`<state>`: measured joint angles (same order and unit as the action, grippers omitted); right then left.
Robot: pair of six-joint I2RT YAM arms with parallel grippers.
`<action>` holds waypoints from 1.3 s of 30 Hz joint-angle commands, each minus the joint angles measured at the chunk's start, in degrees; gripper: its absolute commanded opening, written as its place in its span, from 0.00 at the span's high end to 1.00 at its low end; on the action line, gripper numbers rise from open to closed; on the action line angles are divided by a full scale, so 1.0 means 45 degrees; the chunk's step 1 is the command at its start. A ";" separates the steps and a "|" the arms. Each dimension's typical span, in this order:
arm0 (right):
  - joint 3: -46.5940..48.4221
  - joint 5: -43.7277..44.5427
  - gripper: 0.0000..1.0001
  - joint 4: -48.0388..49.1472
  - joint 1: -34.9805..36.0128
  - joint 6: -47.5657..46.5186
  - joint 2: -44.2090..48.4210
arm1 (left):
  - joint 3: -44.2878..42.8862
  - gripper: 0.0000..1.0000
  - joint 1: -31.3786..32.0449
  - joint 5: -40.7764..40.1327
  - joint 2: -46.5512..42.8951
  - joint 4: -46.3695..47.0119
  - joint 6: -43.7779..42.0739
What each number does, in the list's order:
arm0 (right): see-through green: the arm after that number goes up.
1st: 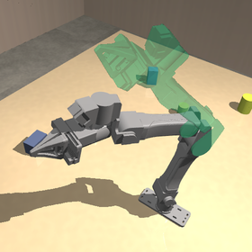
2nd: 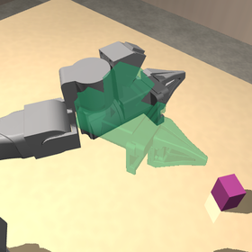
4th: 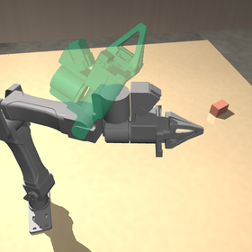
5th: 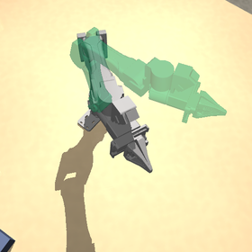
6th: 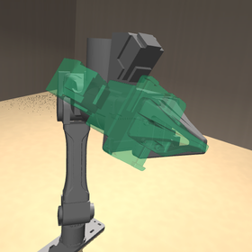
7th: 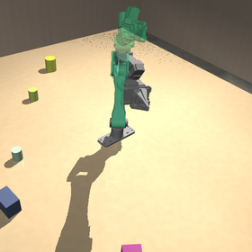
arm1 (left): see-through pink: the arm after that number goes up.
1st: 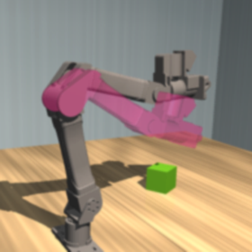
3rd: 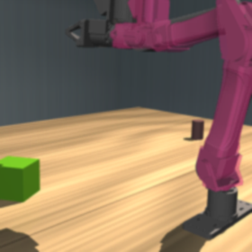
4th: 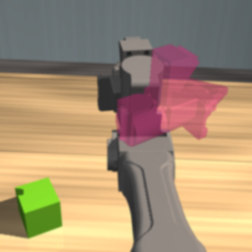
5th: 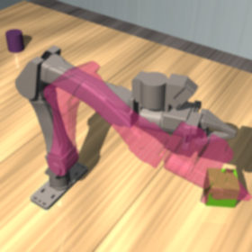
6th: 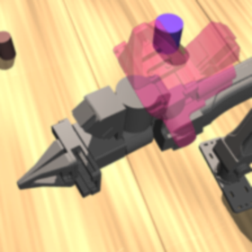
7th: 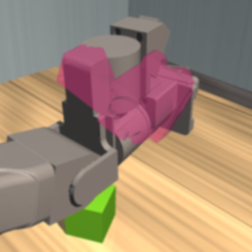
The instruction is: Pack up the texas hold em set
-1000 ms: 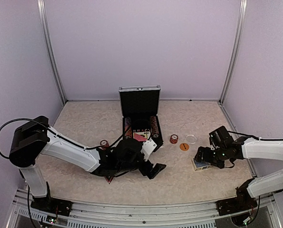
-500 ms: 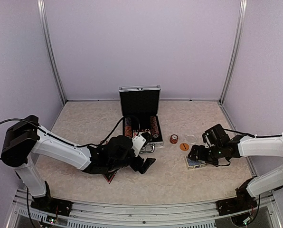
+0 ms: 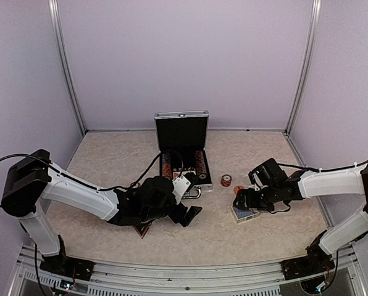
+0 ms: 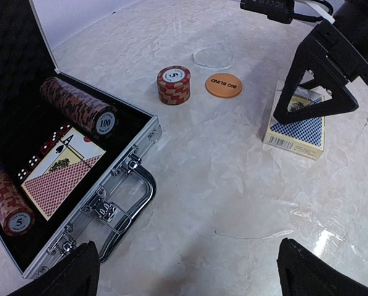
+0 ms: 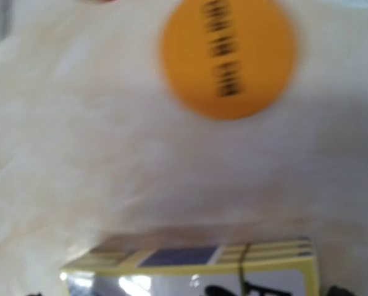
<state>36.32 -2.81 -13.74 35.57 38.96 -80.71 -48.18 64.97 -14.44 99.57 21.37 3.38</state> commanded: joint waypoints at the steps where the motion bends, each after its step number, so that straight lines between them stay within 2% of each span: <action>1: 0.0381 -0.0873 0.00 0.0490 0.0771 0.0122 -0.0239 | -0.0366 0.01 0.0003 -0.0201 -0.0291 -0.0089 -0.0200; 8: 0.1396 -0.0853 0.00 0.0651 0.2834 0.0736 -0.1241 | -0.0168 0.01 0.0006 -0.0492 -0.0591 -0.0080 0.0021; 14: 0.3009 -0.0915 0.00 0.0233 0.4690 0.0728 -0.2637 | 0.0368 0.01 -0.0177 -0.1491 -0.1581 -0.0222 0.0821; 19: 0.3877 -0.0575 0.00 -0.0657 0.5405 0.0414 -0.2858 | 0.0668 0.01 -0.0321 -0.1880 -0.2619 -0.1008 0.1183; 23: 0.3740 0.0079 0.00 -0.1322 0.5400 0.0291 -0.2079 | 0.0806 0.01 -0.0065 -0.1040 -0.2681 -0.1373 0.0657; 28: 0.3599 0.1138 0.00 -0.2477 0.5015 0.0176 -0.0679 | 0.0056 0.01 0.0436 -0.0956 -0.1299 -0.1713 0.0133; 34: 0.2760 0.2209 0.00 -0.3593 0.3548 0.0312 0.1640 | -0.1663 0.01 0.0806 -0.0229 0.1034 -0.2462 -0.0253; 39: 0.1945 0.2494 0.00 -0.4039 0.2433 0.0298 0.3815 | -0.2055 0.01 0.0877 0.0696 0.1946 -0.2736 -0.0220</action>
<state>47.83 5.54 -27.86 49.25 40.34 -69.38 -55.75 68.58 -15.46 106.30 11.11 3.16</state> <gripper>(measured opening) 0.998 0.989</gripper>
